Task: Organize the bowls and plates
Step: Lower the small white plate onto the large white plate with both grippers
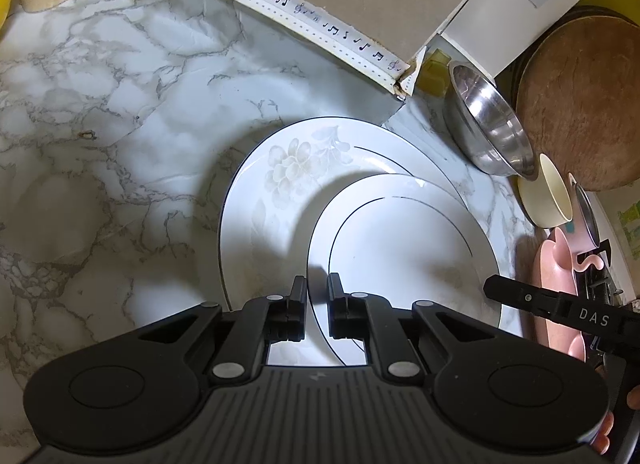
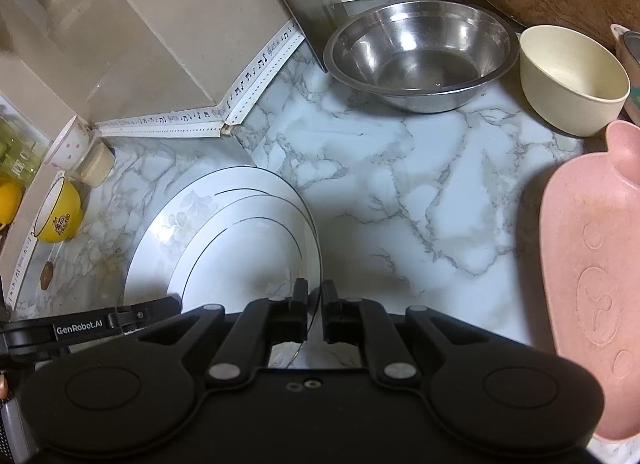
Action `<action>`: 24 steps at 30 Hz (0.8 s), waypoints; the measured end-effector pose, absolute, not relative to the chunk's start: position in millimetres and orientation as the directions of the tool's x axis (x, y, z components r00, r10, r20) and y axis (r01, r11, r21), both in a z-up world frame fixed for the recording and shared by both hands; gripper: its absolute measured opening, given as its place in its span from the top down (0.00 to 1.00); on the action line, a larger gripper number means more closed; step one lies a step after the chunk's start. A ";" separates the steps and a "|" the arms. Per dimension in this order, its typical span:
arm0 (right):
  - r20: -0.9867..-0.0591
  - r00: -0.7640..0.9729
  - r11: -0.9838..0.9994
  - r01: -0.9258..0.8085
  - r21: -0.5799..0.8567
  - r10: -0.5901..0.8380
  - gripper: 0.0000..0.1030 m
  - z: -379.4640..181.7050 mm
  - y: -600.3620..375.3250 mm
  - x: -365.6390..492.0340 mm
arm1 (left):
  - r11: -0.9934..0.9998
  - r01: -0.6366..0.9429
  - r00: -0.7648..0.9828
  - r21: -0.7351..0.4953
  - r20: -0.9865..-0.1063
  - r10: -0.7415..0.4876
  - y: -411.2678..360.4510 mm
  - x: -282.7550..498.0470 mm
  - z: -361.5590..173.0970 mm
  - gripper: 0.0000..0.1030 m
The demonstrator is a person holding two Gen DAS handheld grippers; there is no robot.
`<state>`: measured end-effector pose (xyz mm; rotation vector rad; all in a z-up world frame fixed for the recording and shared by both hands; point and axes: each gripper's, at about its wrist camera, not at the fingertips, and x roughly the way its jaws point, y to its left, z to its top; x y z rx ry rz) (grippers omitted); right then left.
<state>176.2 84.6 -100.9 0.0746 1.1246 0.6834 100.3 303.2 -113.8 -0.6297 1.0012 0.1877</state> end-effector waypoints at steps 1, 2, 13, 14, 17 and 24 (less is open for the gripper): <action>-0.804 0.252 0.795 -0.467 0.387 0.539 0.93 -101.0 84.6 176.0 | 0.806 -0.425 0.539 -0.411 -0.830 -0.139 304.4 100.5 -114.3 0.92; -0.804 0.253 0.795 -0.468 0.386 0.538 0.93 -100.5 84.8 176.0 | 0.805 -0.425 0.538 -0.415 -0.830 -0.143 305.3 100.7 -114.9 0.92; -0.806 0.259 0.799 -0.468 0.377 0.532 0.94 -99.3 87.5 176.1 | 0.814 -0.408 0.545 -0.414 -0.825 -0.146 311.9 100.4 -112.7 0.92; -0.806 0.259 0.800 -0.467 0.378 0.532 0.94 -99.4 87.6 176.6 | 0.814 -0.410 0.547 -0.411 -0.825 -0.141 313.1 99.8 -111.5 0.92; -0.806 0.260 0.801 -0.462 0.380 0.532 0.94 -100.3 87.5 177.8 | 0.813 -0.418 0.557 -0.405 -0.822 -0.123 318.9 97.9 -106.8 0.92; -0.819 0.283 0.811 -0.485 0.327 0.500 0.93 -96.0 95.4 173.8 | 0.825 -0.404 0.583 -0.396 -0.806 -0.102 321.2 97.2 -98.3 0.92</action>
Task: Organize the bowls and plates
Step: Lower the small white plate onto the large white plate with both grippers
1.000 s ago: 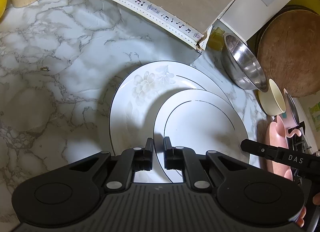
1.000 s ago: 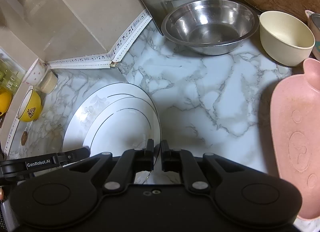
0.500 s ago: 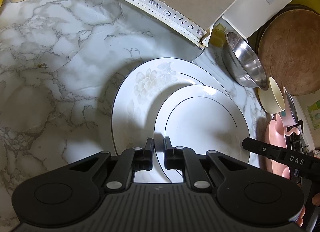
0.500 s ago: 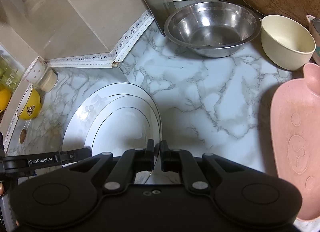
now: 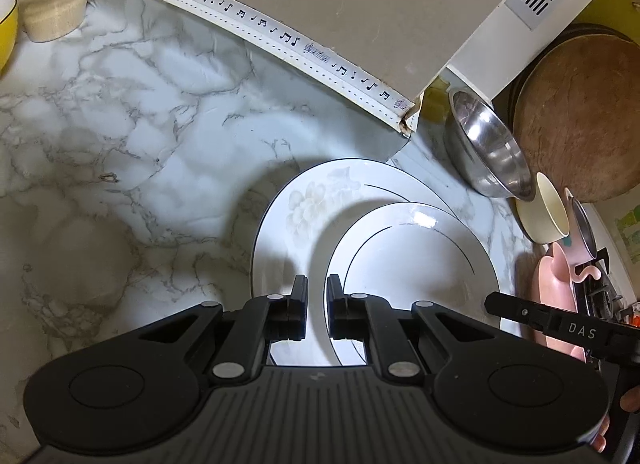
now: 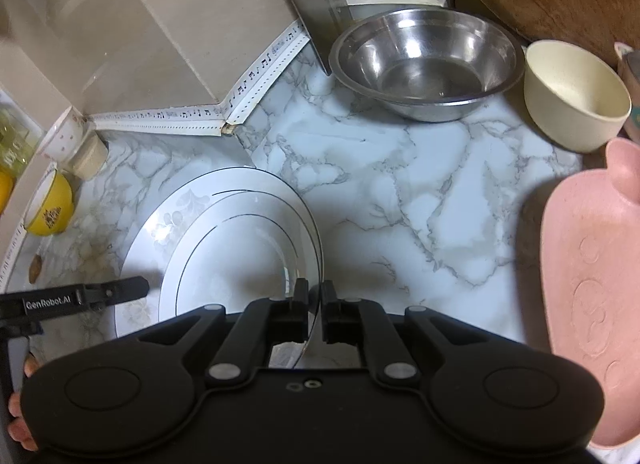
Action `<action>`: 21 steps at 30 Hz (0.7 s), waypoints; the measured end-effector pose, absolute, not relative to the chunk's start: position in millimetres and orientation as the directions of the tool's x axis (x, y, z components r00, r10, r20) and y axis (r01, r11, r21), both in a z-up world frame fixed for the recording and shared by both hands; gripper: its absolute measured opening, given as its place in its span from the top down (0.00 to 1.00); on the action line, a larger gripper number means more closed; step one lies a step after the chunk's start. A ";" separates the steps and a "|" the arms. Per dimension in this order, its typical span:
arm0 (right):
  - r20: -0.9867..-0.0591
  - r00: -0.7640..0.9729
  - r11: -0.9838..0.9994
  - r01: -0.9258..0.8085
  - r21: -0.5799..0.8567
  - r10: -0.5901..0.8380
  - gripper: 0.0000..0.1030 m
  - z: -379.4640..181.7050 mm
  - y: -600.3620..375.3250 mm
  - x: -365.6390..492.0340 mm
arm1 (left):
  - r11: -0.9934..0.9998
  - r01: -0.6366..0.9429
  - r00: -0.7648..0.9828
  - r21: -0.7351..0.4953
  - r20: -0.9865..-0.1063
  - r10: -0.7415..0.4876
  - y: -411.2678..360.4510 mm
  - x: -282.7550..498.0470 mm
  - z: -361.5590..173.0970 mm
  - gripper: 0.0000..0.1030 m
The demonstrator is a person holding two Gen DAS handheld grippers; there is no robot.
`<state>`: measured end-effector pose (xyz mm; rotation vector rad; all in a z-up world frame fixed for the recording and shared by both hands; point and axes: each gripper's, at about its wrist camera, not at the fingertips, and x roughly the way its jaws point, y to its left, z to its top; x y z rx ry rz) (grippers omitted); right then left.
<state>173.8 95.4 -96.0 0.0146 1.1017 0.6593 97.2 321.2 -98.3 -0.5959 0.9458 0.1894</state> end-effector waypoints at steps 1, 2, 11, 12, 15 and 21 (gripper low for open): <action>-0.819 0.286 0.810 -0.492 0.320 0.497 0.93 -94.2 96.4 172.9 | 0.824 -0.401 0.583 -0.399 -0.806 -0.106 320.8 97.9 -99.4 0.92; -0.818 0.287 0.807 -0.498 0.317 0.499 0.93 -92.2 96.7 172.2 | 0.823 -0.402 0.582 -0.401 -0.806 -0.108 320.0 98.6 -101.0 0.92; -0.812 0.261 0.781 -0.528 0.332 0.522 0.94 -86.9 111.4 175.0 | 0.827 -0.382 0.595 -0.412 -0.795 -0.121 312.4 99.7 -101.8 0.92; -0.812 0.254 0.778 -0.530 0.337 0.525 0.94 -89.0 113.2 175.7 | 0.829 -0.381 0.594 -0.410 -0.795 -0.121 312.5 99.7 -101.9 0.92; -0.810 0.237 0.773 -0.523 0.359 0.537 0.94 -96.5 115.6 177.9 | 0.830 -0.383 0.589 -0.406 -0.799 -0.119 313.0 99.3 -103.8 0.92; -0.820 0.213 0.777 -0.510 0.370 0.530 0.93 -110.4 118.4 182.4 | 0.841 -0.371 0.582 -0.393 -0.804 -0.119 309.3 99.8 -107.5 0.92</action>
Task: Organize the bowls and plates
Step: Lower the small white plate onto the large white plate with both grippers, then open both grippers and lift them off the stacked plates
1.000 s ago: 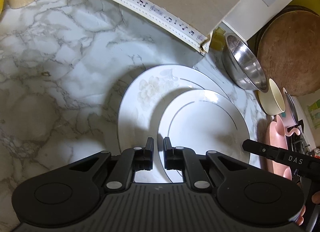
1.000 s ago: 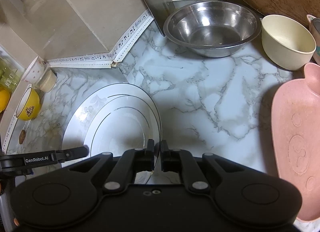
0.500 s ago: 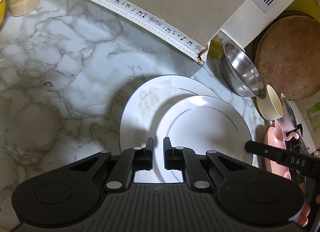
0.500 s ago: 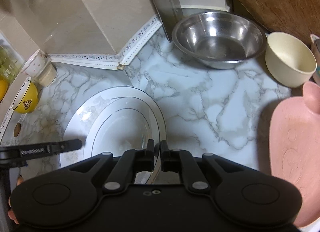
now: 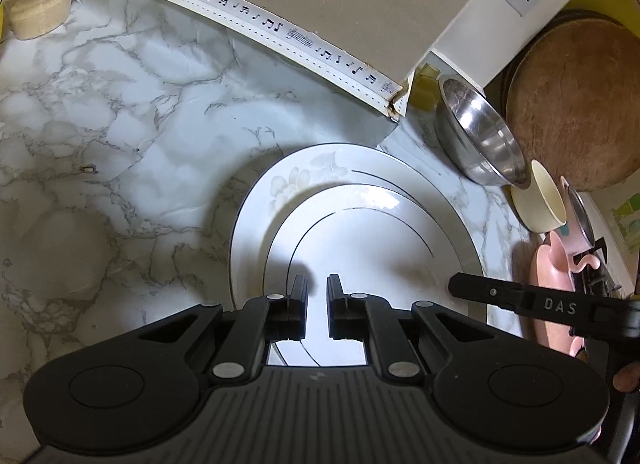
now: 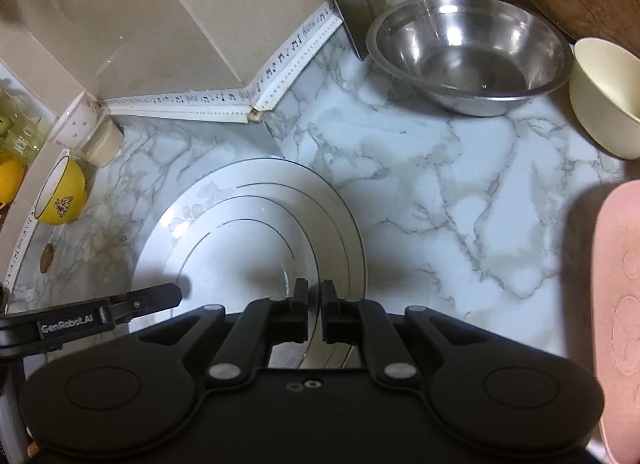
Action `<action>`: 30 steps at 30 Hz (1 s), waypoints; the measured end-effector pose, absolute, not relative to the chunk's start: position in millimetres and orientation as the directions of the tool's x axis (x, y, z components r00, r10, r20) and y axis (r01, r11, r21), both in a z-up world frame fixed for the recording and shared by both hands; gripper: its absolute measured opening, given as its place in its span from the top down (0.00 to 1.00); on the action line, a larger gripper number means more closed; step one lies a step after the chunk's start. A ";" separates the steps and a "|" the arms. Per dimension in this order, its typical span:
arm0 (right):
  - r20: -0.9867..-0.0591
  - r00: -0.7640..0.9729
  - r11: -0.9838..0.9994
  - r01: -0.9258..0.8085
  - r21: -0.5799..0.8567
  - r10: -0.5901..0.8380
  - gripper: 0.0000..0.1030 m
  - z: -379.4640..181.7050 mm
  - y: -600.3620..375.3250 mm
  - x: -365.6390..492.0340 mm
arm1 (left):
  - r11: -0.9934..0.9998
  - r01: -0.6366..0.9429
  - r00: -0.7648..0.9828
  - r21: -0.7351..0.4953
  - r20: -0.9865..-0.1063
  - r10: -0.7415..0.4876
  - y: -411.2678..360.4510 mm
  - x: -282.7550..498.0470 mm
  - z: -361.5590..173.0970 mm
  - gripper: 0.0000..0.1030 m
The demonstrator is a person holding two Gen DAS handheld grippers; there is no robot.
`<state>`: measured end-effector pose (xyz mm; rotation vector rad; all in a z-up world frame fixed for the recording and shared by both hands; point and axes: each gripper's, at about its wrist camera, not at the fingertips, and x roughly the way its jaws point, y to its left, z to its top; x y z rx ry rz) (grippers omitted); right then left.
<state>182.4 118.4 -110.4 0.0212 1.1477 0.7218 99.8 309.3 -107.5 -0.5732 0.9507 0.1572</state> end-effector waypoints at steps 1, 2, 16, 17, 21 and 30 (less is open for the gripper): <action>-0.822 0.211 0.779 -0.506 0.371 0.529 0.93 -112.0 118.4 183.3 | 0.844 -0.369 0.580 -0.390 -0.806 -0.119 308.1 100.0 -108.5 0.92; -0.823 0.210 0.779 -0.506 0.370 0.527 0.93 -113.5 118.4 183.9 | 0.845 -0.368 0.577 -0.389 -0.808 -0.121 307.1 100.4 -109.8 0.92; -0.815 0.234 0.779 -0.516 0.358 0.529 0.75 -106.1 118.1 178.0 | 0.867 -0.333 0.589 -0.371 -0.799 -0.116 293.1 99.4 -102.3 0.92; -0.812 0.237 0.777 -0.517 0.359 0.533 0.72 -103.8 116.8 176.3 | 0.872 -0.327 0.597 -0.366 -0.795 -0.110 290.7 98.7 -99.0 0.92; -0.791 0.259 0.766 -0.531 0.363 0.554 0.66 -91.6 108.5 167.4 | 0.891 -0.299 0.614 -0.341 -0.784 -0.094 279.1 98.9 -87.0 0.92; -0.758 0.344 0.780 -0.532 0.329 0.554 0.54 -58.7 74.5 148.2 | 0.933 -0.208 0.670 -0.293 -0.738 -0.082 243.2 99.4 -55.6 0.90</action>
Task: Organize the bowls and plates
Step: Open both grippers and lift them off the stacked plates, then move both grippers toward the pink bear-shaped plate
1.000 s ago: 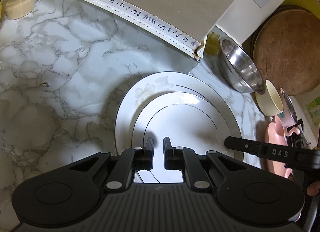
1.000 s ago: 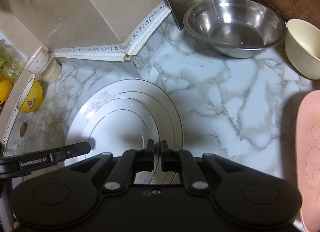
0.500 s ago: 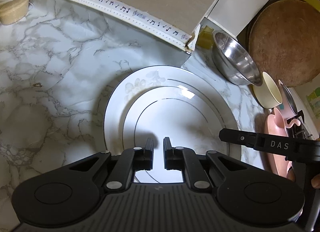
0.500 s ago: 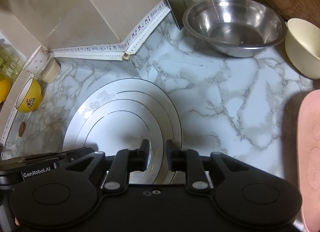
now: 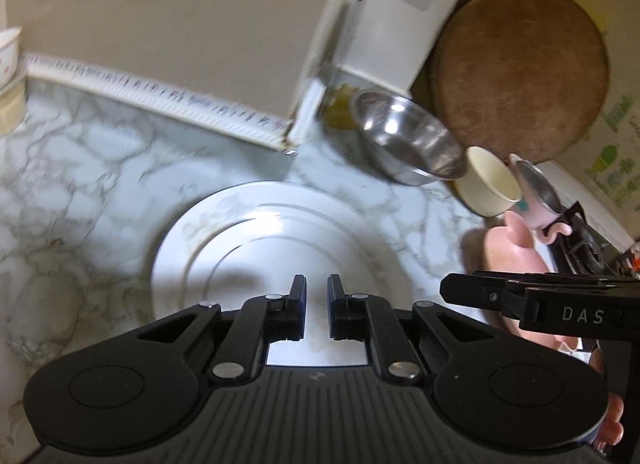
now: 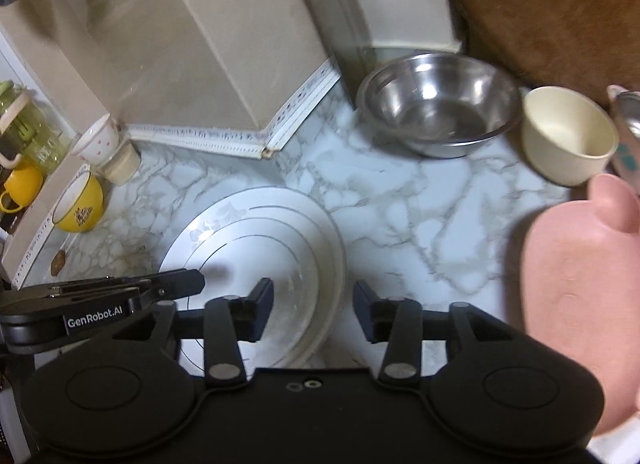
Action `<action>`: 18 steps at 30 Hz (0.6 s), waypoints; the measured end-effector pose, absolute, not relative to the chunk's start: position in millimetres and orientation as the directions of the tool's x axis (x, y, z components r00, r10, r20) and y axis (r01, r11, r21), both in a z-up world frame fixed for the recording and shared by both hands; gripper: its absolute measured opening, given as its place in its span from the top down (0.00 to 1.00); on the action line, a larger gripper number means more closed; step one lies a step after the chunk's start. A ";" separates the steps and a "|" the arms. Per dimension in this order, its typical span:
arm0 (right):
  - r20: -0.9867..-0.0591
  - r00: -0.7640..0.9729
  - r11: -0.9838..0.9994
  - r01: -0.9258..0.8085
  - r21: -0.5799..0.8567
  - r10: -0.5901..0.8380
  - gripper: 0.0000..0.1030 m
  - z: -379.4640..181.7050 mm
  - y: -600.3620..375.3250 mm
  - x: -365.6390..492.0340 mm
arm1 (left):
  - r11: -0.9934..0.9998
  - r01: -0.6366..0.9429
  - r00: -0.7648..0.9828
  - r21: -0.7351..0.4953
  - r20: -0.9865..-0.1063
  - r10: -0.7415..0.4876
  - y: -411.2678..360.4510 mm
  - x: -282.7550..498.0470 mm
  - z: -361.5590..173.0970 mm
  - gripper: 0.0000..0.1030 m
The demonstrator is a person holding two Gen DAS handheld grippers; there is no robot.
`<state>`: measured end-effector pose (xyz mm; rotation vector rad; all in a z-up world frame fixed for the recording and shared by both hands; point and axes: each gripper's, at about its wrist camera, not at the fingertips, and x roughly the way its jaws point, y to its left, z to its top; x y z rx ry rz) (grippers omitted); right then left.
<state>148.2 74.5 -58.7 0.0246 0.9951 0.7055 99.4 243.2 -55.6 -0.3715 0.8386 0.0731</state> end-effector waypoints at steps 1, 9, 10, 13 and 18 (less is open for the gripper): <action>-0.755 0.356 0.785 -0.528 0.324 0.551 0.53 -55.6 69.3 146.7 | 0.938 -0.197 0.675 -0.285 -0.733 -0.081 238.3 99.5 -52.8 0.89; -0.727 0.444 0.818 -0.502 0.281 0.523 0.38 -35.5 28.8 130.8 | 0.955 -0.118 0.696 -0.271 -0.709 -0.115 199.2 103.4 -34.6 0.80; -0.723 0.453 0.821 -0.499 0.279 0.521 0.37 -33.2 23.8 128.7 | 0.956 -0.110 0.700 -0.271 -0.704 -0.119 194.3 103.9 -32.8 0.66; -0.711 0.477 0.830 -0.485 0.277 0.516 0.31 -26.7 6.2 123.7 | 0.960 -0.095 0.727 -0.264 -0.677 -0.114 179.9 104.4 -26.9 0.34; -0.711 0.495 0.851 -0.434 0.296 0.500 0.19 -25.1 -24.3 116.8 | 0.968 -0.042 0.726 -0.247 -0.674 -0.141 155.1 115.7 -20.1 0.34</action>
